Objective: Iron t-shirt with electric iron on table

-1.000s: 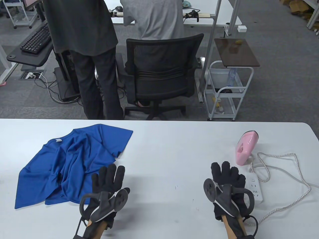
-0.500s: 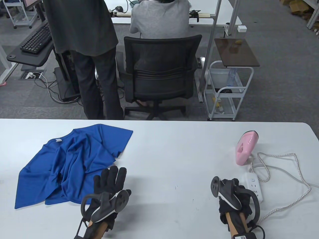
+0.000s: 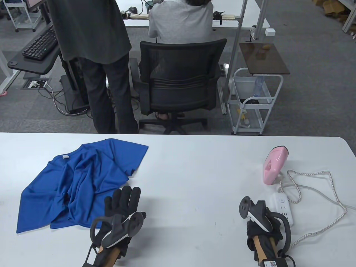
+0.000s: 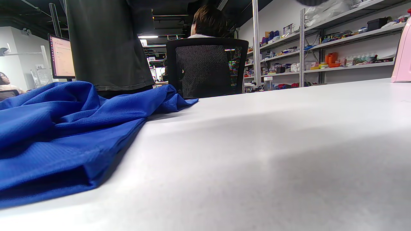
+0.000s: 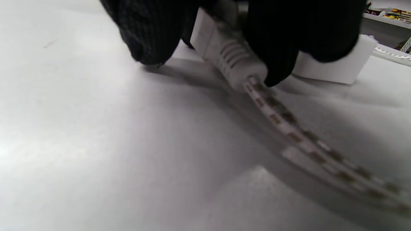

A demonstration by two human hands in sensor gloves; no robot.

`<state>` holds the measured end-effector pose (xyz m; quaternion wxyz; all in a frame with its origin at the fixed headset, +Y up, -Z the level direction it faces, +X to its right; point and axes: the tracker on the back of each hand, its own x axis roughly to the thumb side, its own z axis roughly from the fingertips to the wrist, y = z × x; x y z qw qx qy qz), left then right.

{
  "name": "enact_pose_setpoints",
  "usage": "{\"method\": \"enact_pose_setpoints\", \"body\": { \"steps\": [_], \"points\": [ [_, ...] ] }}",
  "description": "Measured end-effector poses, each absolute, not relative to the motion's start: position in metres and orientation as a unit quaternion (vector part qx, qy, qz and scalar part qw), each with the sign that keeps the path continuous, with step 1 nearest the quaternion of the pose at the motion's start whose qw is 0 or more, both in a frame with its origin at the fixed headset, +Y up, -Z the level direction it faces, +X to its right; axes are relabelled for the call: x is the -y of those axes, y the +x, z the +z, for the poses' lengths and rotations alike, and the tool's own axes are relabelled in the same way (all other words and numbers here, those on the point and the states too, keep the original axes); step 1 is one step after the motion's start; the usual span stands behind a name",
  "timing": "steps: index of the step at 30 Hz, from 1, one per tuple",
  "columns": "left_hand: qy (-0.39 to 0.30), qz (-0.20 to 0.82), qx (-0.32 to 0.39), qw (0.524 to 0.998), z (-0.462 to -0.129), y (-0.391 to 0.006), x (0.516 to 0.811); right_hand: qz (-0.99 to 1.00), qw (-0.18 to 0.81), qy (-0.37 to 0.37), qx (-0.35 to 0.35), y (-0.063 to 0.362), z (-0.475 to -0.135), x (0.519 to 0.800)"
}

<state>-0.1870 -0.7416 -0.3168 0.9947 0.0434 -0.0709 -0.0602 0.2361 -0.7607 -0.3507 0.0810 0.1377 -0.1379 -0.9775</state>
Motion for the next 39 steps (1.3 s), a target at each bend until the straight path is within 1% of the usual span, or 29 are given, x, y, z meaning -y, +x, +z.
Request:
{"method": "enact_pose_setpoints", "body": {
  "steps": [4, 8, 12, 18, 20, 28, 32, 39],
  "points": [
    [0.040, -0.058, 0.071, 0.995, -0.316, -0.187, 0.741, -0.981, 0.070, 0.136, 0.119, 0.238, -0.350, 0.755],
    [0.041, -0.056, 0.071, 0.995, -0.317, -0.187, 0.741, -0.987, 0.065, 0.130, 0.073, 0.241, -0.347, 0.738],
    [0.031, -0.054, 0.073, 0.995, -0.317, -0.187, 0.743, -0.990, 0.021, 0.130, 0.050, 0.246, -0.343, 0.719],
    [0.032, -0.053, 0.075, 0.995, -0.317, -0.186, 0.742, -0.988, -0.008, 0.152, 0.004, 0.267, -0.338, 0.703],
    [0.033, -0.054, 0.078, 0.995, -0.317, -0.185, 0.742, -0.986, -0.012, 0.167, -0.015, 0.277, -0.338, 0.702],
    [0.036, -0.055, 0.082, 0.994, -0.317, -0.183, 0.743, -0.975, -0.018, 0.220, -0.007, 0.306, -0.338, 0.707],
    [0.040, -0.055, 0.082, 0.994, -0.318, -0.183, 0.743, -0.967, -0.007, 0.252, -0.018, 0.316, -0.336, 0.709],
    [0.038, -0.056, 0.083, 0.994, -0.317, -0.183, 0.743, -0.965, -0.011, 0.262, -0.007, 0.323, -0.337, 0.718]
  ]
}}
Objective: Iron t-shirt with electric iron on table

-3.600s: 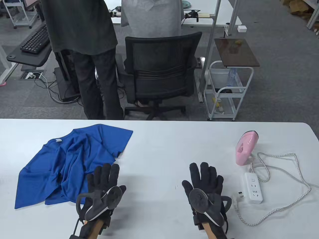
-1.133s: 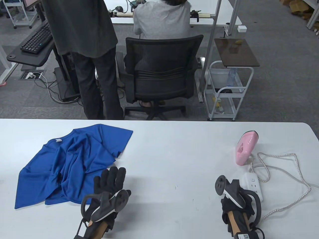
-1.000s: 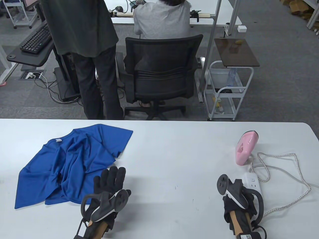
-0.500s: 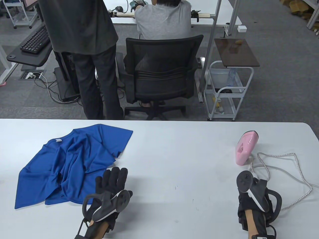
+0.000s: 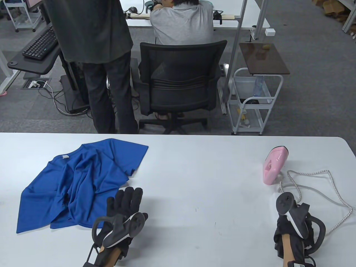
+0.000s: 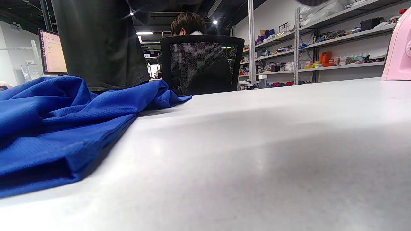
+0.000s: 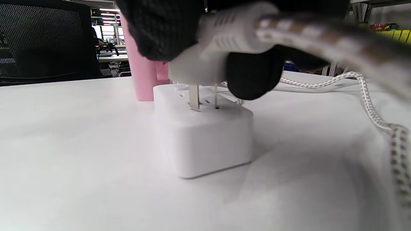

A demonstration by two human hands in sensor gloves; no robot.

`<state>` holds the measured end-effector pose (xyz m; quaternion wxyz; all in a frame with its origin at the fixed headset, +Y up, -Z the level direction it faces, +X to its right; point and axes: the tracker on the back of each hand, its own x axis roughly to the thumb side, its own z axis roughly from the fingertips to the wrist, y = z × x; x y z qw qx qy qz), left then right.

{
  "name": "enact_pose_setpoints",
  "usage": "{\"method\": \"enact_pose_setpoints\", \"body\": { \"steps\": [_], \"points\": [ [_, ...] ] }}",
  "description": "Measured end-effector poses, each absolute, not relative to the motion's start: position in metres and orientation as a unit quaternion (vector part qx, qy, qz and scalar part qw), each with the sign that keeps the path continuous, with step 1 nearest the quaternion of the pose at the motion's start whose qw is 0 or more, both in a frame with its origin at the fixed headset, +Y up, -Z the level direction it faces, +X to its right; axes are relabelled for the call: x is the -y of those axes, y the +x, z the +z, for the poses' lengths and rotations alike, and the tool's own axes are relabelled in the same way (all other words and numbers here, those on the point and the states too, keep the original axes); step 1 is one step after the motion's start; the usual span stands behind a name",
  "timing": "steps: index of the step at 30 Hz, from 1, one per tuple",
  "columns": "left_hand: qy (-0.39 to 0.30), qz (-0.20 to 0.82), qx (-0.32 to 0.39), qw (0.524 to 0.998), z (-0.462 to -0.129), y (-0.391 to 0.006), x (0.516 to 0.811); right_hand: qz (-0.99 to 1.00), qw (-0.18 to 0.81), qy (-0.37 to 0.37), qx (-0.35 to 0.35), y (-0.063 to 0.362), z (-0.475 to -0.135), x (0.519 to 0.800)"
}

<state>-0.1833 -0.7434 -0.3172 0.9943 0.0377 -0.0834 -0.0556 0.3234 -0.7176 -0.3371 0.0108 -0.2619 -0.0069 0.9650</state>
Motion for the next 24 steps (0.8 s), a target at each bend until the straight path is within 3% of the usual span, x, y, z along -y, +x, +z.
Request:
{"method": "enact_pose_setpoints", "body": {
  "steps": [24],
  "points": [
    [0.034, -0.058, 0.084, 0.994, -0.316, -0.182, 0.744, 0.958, -0.032, -0.284, -0.015, 0.320, -0.347, 0.718]
  ]
}}
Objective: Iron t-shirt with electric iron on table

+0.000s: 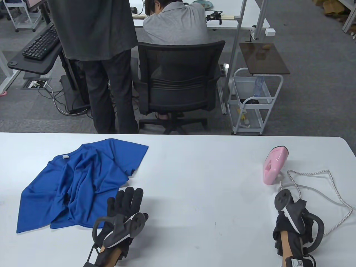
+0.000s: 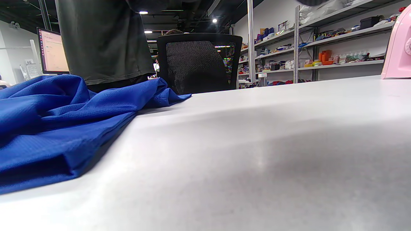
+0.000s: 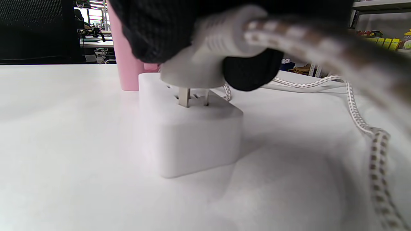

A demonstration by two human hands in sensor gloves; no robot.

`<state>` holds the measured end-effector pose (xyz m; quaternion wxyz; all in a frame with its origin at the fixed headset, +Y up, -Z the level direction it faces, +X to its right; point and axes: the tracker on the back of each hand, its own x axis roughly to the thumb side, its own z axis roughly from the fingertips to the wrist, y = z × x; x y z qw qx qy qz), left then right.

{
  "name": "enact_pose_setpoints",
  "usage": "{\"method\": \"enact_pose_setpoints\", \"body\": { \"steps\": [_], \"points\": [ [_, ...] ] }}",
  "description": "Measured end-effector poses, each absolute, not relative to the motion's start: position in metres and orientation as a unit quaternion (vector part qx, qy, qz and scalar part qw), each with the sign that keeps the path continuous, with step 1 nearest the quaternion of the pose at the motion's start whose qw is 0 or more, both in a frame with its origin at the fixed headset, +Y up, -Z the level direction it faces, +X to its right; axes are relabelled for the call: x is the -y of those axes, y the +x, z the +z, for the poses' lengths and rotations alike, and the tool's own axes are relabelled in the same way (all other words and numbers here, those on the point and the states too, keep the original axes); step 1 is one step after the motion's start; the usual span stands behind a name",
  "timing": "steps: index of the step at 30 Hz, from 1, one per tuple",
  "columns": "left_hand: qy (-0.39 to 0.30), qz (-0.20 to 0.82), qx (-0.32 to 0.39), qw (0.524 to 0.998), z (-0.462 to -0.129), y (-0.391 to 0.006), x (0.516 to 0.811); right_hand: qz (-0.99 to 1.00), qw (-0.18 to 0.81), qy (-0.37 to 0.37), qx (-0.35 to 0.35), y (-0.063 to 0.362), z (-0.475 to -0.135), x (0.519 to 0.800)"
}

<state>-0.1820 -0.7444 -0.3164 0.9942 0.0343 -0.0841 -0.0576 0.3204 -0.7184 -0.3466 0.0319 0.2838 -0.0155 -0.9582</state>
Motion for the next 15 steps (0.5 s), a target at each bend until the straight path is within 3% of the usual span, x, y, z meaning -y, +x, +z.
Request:
{"method": "enact_pose_setpoints", "body": {
  "steps": [3, 4, 6, 15],
  "points": [
    [0.034, -0.058, 0.084, 0.994, -0.316, -0.182, 0.744, -0.957, 0.031, 0.288, 0.003, 0.321, -0.348, 0.721],
    [0.033, -0.060, 0.084, 0.994, -0.316, -0.182, 0.744, -0.958, 0.025, 0.285, 0.031, 0.323, -0.350, 0.732],
    [0.034, -0.063, 0.084, 0.994, -0.316, -0.182, 0.744, -0.959, 0.040, 0.282, 0.010, 0.324, -0.351, 0.733],
    [0.031, -0.060, 0.082, 0.994, -0.316, -0.182, 0.744, -0.955, 0.049, 0.289, 0.036, 0.322, -0.347, 0.732]
  ]
}}
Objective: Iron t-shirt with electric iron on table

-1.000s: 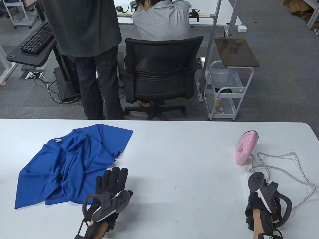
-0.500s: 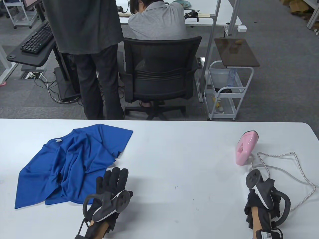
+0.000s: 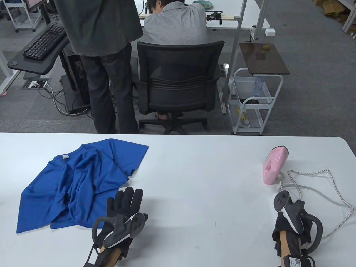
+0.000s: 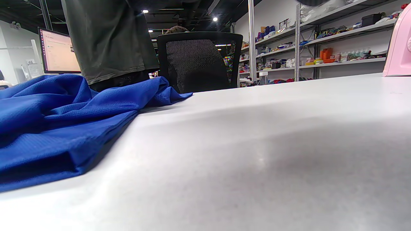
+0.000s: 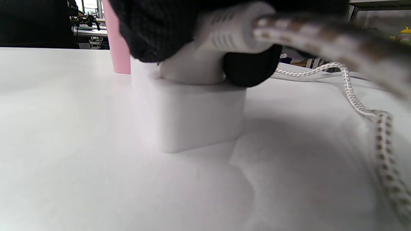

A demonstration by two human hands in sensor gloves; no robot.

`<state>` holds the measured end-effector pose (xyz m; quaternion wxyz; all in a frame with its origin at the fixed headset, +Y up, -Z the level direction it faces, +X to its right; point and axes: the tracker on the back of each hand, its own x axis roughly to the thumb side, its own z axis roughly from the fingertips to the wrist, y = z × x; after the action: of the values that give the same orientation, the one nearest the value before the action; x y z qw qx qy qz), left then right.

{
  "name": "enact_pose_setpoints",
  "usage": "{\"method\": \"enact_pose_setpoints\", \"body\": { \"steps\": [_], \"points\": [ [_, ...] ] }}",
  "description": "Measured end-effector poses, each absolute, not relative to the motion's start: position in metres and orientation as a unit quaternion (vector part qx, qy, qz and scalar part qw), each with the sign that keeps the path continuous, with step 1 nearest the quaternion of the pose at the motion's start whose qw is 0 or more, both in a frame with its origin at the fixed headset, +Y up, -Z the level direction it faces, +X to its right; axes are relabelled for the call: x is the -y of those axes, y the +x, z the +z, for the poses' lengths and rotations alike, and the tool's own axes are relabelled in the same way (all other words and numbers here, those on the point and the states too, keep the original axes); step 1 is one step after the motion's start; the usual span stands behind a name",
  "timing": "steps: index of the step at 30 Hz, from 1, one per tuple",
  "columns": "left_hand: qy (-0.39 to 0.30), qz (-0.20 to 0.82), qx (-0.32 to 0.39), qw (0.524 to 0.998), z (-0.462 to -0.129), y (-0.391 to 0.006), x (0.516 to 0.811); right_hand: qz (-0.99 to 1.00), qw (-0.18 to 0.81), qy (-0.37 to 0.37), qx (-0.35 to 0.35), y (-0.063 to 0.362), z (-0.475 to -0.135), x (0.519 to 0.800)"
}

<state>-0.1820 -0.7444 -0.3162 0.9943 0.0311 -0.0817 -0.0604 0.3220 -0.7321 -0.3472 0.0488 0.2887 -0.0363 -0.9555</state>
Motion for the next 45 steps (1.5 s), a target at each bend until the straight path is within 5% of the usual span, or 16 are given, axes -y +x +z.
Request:
{"method": "enact_pose_setpoints", "body": {
  "steps": [13, 38, 45],
  "points": [
    [0.031, -0.067, 0.085, 0.994, -0.316, -0.179, 0.744, -0.960, 0.032, 0.255, 0.109, 0.319, -0.351, 0.746],
    [0.026, -0.077, 0.083, 0.993, -0.317, -0.179, 0.745, -0.958, 0.022, 0.258, 0.125, 0.321, -0.351, 0.755],
    [0.027, -0.065, 0.077, 0.995, -0.318, -0.184, 0.743, -0.974, 0.017, 0.222, 0.033, 0.299, -0.341, 0.712]
  ]
}}
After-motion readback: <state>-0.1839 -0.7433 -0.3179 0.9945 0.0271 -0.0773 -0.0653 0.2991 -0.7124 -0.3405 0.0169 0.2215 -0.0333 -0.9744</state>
